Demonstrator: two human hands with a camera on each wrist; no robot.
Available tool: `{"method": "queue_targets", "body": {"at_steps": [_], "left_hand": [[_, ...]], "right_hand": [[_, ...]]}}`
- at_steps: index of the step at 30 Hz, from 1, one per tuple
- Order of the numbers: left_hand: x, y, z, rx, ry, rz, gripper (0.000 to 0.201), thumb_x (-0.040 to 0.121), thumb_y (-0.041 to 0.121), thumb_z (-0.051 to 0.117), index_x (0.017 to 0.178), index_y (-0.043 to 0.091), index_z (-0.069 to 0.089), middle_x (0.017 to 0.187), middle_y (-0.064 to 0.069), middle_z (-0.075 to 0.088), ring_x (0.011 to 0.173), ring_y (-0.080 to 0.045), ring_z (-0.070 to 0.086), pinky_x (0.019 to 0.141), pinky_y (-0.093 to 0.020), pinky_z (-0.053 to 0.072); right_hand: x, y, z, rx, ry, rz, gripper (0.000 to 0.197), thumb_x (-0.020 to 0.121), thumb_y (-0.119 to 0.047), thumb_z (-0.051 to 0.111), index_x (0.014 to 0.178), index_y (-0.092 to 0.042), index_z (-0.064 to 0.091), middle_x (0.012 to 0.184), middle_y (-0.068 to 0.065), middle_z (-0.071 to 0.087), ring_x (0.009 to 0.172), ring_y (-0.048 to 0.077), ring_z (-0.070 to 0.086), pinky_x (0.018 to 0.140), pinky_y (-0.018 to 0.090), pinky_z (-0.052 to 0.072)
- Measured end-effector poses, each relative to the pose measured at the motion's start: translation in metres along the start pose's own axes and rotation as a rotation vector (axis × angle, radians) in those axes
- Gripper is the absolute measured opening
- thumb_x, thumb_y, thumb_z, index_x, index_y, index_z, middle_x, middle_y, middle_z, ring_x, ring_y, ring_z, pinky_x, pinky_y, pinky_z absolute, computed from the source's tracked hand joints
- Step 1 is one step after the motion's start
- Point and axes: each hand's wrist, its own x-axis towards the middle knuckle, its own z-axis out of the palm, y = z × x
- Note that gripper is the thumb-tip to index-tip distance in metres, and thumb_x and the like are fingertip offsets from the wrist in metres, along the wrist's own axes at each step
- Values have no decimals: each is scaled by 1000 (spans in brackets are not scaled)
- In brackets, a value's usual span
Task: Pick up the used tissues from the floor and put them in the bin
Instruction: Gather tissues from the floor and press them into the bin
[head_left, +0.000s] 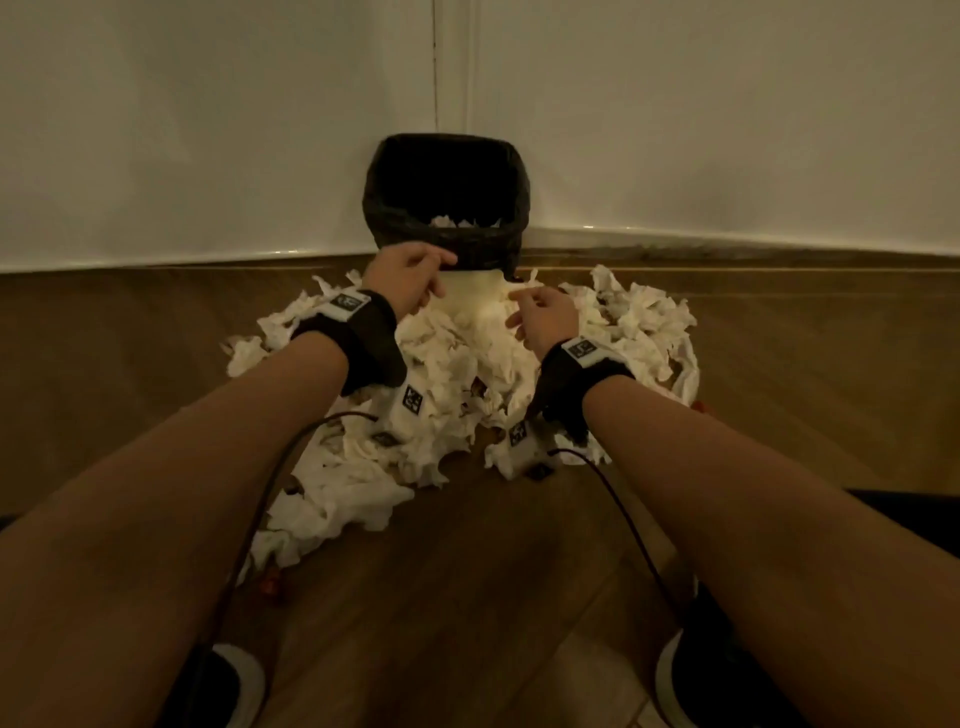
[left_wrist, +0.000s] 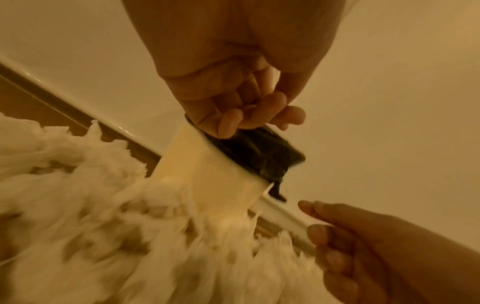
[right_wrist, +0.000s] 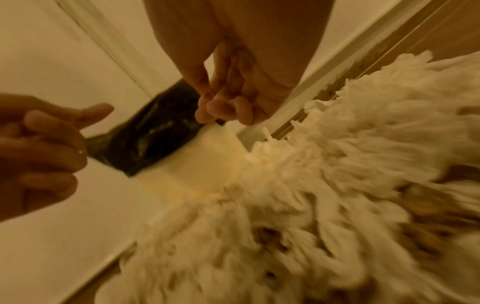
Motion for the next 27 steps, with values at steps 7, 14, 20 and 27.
{"method": "queue_targets", "body": {"at_steps": [7,14,20,27], "left_hand": [[-61,-61,39,149,-261,-214,15,96,19,47,99,17,62,77,3,67,60,-11,58,51,-24,45],[-97,-117,60,526,-279,-110,9,88,23,59,93,24,68,92,6,66,79,-7,58,64,-15,42],[-105,-142,71,665,-271,-8,12,87,21,58,91,27,67,93,5,64,74,-10,54,66,-24,43],[-109,-162,76,664,-237,-48,13,86,18,58,92,24,68,93,2,68,72,-8,51,65,-21,38]], "right_hand": [[-44,88,-2,-485,-233,1,17,93,-27,55,95,-13,63,88,5,68,75,18,62,66,28,52],[-77,128,-5,-985,-336,-260,26,89,-21,58,115,-17,60,124,7,43,119,28,37,95,34,38],[-92,133,3,-1216,-437,-504,41,90,-26,56,129,-18,49,139,6,37,125,30,35,100,37,40],[-96,145,18,-1160,-627,-298,49,95,-22,50,141,-11,39,147,10,29,133,32,26,111,38,30]]}}
